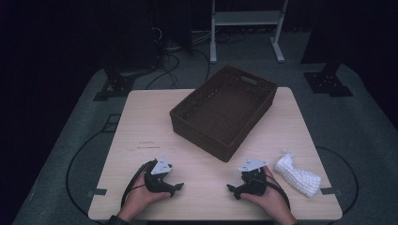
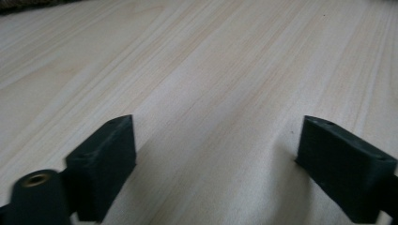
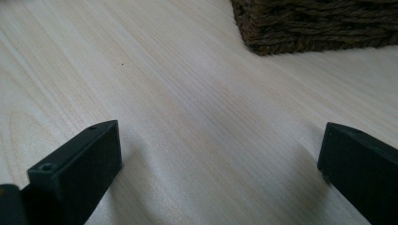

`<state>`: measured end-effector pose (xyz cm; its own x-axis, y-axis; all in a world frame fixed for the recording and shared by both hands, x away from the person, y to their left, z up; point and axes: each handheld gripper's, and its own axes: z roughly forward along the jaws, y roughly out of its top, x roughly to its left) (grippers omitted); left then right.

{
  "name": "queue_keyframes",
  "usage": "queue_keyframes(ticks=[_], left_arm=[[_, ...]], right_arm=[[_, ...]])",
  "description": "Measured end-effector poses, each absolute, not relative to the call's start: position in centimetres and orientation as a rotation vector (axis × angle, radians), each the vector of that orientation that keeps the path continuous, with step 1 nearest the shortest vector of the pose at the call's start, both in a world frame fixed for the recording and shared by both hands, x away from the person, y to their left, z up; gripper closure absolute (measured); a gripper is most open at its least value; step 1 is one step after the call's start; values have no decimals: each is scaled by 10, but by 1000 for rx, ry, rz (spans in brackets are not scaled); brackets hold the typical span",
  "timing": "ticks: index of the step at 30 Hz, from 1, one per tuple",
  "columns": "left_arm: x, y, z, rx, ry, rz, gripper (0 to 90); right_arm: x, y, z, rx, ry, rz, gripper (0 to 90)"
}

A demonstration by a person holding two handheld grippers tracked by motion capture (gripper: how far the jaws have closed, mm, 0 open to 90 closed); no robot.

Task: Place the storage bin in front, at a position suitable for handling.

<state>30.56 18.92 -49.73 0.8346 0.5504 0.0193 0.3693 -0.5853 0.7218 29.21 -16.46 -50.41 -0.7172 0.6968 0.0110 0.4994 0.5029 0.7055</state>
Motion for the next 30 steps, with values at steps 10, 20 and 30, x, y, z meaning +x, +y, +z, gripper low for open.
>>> queue_keyframes(ticks=[10,20,30], left_arm=[[312,196,-487,2262,699,352,265],[317,201,-481,2250,743,310,352],[323,202,-470,2235,753,348,352]], right_arm=[[292,-165,-504,1003,2473,1027,0],[292,-165,-504,998,2475,1025,0],[292,-164,-504,997,2479,1027,0]])
